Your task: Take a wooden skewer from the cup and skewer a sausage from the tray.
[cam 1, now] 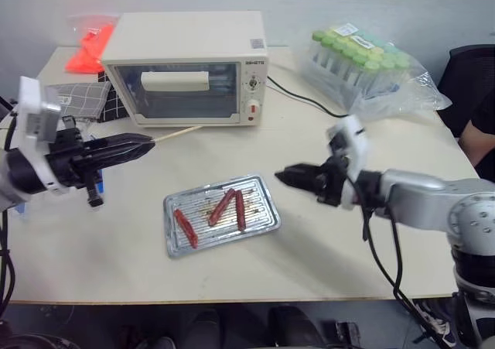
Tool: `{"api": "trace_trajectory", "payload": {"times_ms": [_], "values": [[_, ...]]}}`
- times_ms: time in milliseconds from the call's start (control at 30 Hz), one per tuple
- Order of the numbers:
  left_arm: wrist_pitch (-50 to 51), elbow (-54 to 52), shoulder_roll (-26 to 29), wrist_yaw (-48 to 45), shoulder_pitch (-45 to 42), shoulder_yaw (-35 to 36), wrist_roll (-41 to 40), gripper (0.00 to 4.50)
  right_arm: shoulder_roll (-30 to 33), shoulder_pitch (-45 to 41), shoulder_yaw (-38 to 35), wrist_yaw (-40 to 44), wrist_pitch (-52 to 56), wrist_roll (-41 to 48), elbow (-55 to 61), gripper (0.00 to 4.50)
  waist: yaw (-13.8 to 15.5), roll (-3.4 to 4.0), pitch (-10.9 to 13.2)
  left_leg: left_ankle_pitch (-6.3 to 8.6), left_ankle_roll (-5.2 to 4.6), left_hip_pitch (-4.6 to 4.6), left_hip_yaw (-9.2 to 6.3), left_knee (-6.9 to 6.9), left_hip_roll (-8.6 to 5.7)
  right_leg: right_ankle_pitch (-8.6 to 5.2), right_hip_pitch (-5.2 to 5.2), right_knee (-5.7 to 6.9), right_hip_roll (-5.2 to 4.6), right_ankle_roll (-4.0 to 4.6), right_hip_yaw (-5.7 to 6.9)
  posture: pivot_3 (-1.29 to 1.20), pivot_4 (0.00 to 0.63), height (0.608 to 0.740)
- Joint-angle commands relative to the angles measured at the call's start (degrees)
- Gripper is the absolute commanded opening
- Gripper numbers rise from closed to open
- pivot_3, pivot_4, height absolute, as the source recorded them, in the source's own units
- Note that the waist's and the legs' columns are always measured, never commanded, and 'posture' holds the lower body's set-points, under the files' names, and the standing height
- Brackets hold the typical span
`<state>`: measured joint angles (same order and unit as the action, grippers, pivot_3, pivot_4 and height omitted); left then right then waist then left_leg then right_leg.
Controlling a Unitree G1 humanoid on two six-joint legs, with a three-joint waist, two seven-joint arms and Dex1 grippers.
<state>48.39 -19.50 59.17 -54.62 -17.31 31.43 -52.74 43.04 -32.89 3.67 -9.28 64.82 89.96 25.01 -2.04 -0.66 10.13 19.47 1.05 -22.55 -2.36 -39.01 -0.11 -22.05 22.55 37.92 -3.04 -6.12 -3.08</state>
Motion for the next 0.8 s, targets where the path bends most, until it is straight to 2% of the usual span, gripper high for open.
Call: {"api": "trace_trajectory", "payload": {"times_ms": [33, 300, 400, 500, 800], "values": [[-0.7, 0.3, 2.7, -4.3, 2.2, 2.8, -0.3, 0.00, -2.7, -1.3, 6.7, 2.6, 1.6, -9.2, 1.7, 1.93, 0.1, 0.01, 0.0, 0.00, 0.00, 0.00, 0.00, 0.01, -0.02, 0.00, 0.01, 0.01, -0.02, 0.00, 0.00, 0.00, 0.150, 0.740], [-3.3, 3.9, 4.7, -6.6, 1.5, 1.8, 2.2, 0.00, -14.0, -5.6, 15.6, 7.6, -0.2, -26.5, -5.1, 1.93, -0.5, 0.03, 0.0, -0.03, 0.05, 0.01, -0.01, 0.10, -0.03, -0.01, 0.11, 0.08, 0.01, 0.01, 0.02, 0.00, 0.150, 0.740], [-3.6, 4.1, 4.7, -6.9, 0.9, 1.0, 2.3, 0.00, -15.2, -5.2, 16.6, 9.8, -0.2, -31.7, -5.0, 2.43, -0.6, 0.03, 0.0, -0.03, 0.05, 0.00, -0.02, 0.19, -0.07, -0.01, 0.14, 0.13, -0.02, 0.01, 0.04, 0.00, 0.150, 0.740], [-4.2, 4.2, 4.5, -7.2, 1.0, 0.7, 2.6, 0.00, -16.6, -5.1, 16.4, 11.4, 0.6, -34.6, -5.0, 3.26, -0.9, 0.03, 0.0, -0.01, 0.01, -0.01, -0.06, 0.24, -0.18, -0.01, 0.19, 0.40, -0.17, 0.01, 0.20, 0.00, 0.150, 0.740], [-5.8, 4.2, 3.8, -7.4, 0.4, -0.5, 2.9, 0.00, -22.8, -4.5, 16.4, 15.1, 1.3, -41.7, -7.3, 3.26, -1.5, 0.03, 0.0, -0.02, 0.04, 0.11, -0.06, 0.22, -0.18, -0.01, 0.23, 0.63, -0.36, 0.01, 0.89, 0.00, 0.150, 0.740]]}}
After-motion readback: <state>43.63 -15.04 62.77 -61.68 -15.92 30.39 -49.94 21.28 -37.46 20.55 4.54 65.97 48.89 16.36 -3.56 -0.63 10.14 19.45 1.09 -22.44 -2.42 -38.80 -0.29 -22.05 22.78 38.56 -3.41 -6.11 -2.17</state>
